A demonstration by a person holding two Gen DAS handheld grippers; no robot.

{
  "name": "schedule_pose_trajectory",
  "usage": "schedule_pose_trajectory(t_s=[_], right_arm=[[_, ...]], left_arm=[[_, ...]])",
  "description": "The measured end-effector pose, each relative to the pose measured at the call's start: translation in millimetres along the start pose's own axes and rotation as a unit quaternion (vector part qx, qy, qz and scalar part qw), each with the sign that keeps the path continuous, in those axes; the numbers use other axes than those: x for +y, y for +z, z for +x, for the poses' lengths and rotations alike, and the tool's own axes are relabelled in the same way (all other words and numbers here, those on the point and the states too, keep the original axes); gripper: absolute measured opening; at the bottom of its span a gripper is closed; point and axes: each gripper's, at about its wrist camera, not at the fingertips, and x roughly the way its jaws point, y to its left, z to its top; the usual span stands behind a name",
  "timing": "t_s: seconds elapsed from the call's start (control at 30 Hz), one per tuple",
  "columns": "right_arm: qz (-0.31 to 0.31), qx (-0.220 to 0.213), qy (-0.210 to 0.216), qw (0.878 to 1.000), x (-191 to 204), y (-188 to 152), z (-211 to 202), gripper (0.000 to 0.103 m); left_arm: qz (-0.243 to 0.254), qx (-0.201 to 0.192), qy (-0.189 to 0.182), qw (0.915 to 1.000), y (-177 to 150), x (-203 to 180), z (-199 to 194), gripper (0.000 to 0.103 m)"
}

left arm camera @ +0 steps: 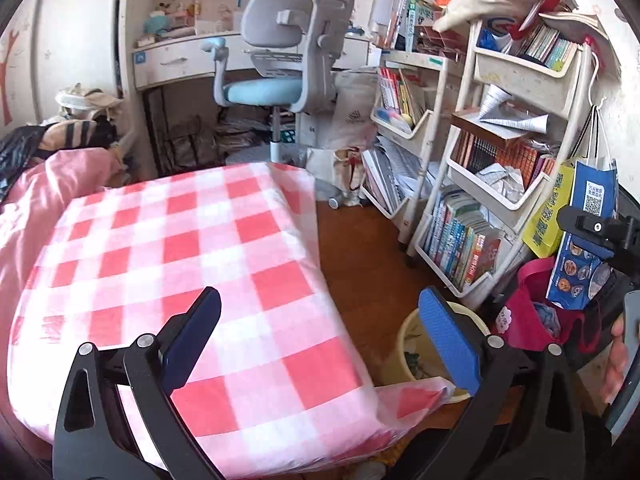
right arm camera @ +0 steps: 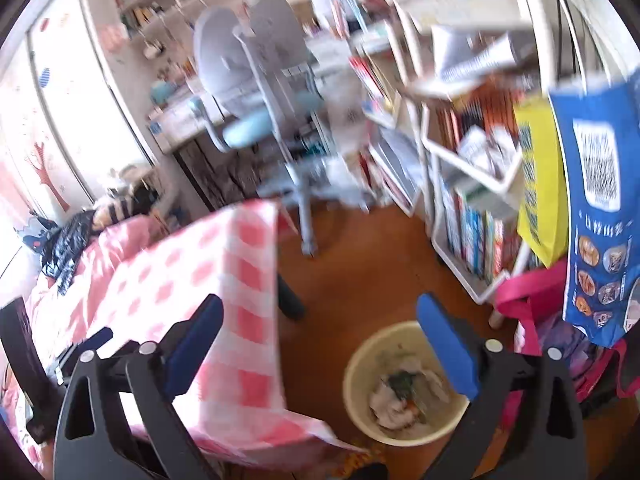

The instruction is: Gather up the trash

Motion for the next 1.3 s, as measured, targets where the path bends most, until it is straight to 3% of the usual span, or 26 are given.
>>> schedule_pose_trajectory(t_s=[0.1, 0.23, 0.4, 0.6, 0.77, 0.97, 1.3], right_arm=[[-0.018, -0.029, 0.002, 0.999, 37.6, -10.7, -2.0, 0.095], [-0.103, -0.071, -0.003, 0.992, 86.3, -24.9, -3.3, 0.095], [-0.139, -0.085, 0.011, 0.987, 113.2, -21.3, 5.4, 0.095], [-0.154, -0.085, 0.022, 0.984, 140.0, -16.3, 26.2, 0.095], [-0.166, -0.102, 0.033, 0.98, 166.4, -10.7, 38.4, 0.095], [-0.187, -0.092, 0.045, 0.977, 193.8, -20.4, 45.2, 0.095], [-0.203, -0.08, 0.045, 0.975, 204.9, -25.5, 48.3, 0.095]], left_arm=[[-0.001, -0.02, 0.018, 0.9996, -0.8, 21.4, -23.8, 0.096], [-0.011, -0.043, 0.039, 0.9982, -0.9, 56.4, -51.1, 0.096], [-0.01, -0.058, 0.064, 0.9962, 0.7, 88.4, -60.8, 0.096], [-0.034, -0.069, 0.082, 0.9937, 17.7, 126.1, -64.1, 0.096], [-0.041, -0.081, 0.117, 0.989, 31.0, 143.6, -60.5, 0.096], [-0.065, -0.054, 0.127, 0.9884, 17.0, 163.9, -47.1, 0.096], [-0.078, -0.067, 0.139, 0.9849, 9.8, 177.2, -51.4, 0.096]])
